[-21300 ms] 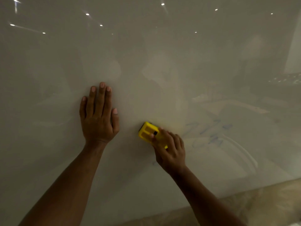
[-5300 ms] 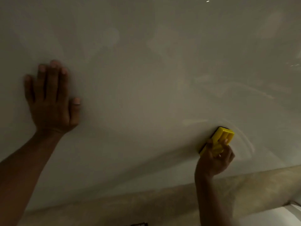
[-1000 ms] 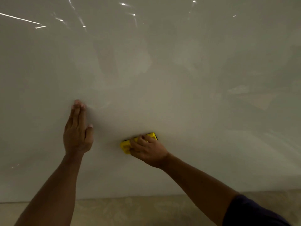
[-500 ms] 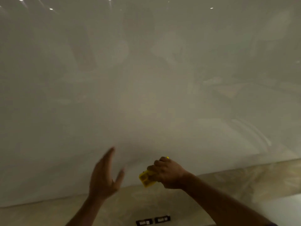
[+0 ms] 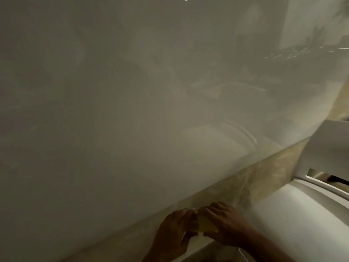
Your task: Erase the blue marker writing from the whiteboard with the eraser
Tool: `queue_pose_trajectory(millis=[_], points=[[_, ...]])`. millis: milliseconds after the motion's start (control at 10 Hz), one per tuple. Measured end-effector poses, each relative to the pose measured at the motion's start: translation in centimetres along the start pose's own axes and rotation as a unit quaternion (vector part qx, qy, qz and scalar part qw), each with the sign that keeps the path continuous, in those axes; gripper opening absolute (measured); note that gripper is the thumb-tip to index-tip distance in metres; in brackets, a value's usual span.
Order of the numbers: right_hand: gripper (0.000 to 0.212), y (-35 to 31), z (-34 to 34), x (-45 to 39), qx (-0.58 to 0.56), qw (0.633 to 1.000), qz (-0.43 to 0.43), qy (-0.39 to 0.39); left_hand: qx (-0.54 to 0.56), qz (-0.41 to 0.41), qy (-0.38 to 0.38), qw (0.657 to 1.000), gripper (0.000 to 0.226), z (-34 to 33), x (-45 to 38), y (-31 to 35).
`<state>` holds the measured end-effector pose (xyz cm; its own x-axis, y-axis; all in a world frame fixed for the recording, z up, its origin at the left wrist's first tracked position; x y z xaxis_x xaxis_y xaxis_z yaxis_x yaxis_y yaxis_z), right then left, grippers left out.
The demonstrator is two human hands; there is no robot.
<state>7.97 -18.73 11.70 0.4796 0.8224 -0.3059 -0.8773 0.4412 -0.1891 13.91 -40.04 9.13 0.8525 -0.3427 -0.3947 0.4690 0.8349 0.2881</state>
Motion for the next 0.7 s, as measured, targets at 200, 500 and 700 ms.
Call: queue_pose_trajectory(millis=[200, 500, 700], points=[[0.069, 4.5, 1.7, 10.6, -0.038, 0.979, -0.197, 0.042, -0.038, -0.113, -0.107, 0.987, 0.061, -5.3, -6.6, 4.1], [0.058, 7.7, 0.0, 25.4, 0.017, 0.890, -0.450, 0.075, -0.049, -0.221, -0.171, 0.959, 0.058, -16.4, -14.7, 14.5], [0.089, 10.7, -2.5, 29.0, 0.021, 0.851, -0.523, 0.025, -0.090, -0.168, -0.080, 0.978, 0.088, -22.3, -16.5, 17.7]])
Point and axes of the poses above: each hand's wrist, its own x-axis away from the middle knuckle, its own z-axis out of the back of the hand, y = z × x, the point moved 2 cm from there along -x, towards the middle knuckle, and after that the axes turned 1 degree about x, right-handed, at the moved point
